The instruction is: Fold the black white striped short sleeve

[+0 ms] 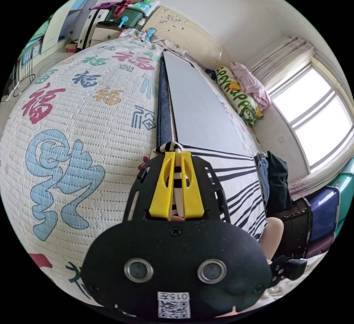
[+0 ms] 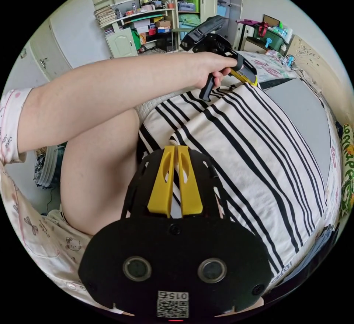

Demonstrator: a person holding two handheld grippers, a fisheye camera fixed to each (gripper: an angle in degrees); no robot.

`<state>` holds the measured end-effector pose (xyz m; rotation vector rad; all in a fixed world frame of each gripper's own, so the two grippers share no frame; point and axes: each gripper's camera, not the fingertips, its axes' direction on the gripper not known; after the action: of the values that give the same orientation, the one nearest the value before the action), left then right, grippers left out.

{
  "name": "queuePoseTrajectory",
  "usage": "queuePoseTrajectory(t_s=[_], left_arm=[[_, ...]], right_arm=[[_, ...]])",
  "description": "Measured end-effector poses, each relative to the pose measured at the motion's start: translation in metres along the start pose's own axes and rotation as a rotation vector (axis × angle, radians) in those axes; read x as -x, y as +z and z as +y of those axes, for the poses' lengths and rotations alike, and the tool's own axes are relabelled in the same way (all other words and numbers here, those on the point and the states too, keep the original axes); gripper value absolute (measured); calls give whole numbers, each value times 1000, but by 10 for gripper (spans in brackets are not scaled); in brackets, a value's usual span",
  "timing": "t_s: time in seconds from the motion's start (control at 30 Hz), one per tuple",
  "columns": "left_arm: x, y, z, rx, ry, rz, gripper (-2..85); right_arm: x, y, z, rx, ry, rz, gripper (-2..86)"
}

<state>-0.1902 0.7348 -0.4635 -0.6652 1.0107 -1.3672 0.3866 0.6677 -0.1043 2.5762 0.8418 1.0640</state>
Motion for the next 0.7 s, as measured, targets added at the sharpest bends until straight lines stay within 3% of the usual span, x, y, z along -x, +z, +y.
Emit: queuePoseTrajectory(t_s=[0.17,0.37,0.57,0.7], left_arm=[[-18,-1,-26,49,-15,-59,54],[-90,-56,-49,-42,134,-135,77],[-194,-88,-40,28,546,213,59],[-270,-68,-15,273,819,452,56]], right_arm=[[7,-24,1,35,15,-75,62],[-12,-113,67,-112,142,-98,67],[-81,-198,151,-217,431,110,56],[-109,-220,169,-195,533,138,68]])
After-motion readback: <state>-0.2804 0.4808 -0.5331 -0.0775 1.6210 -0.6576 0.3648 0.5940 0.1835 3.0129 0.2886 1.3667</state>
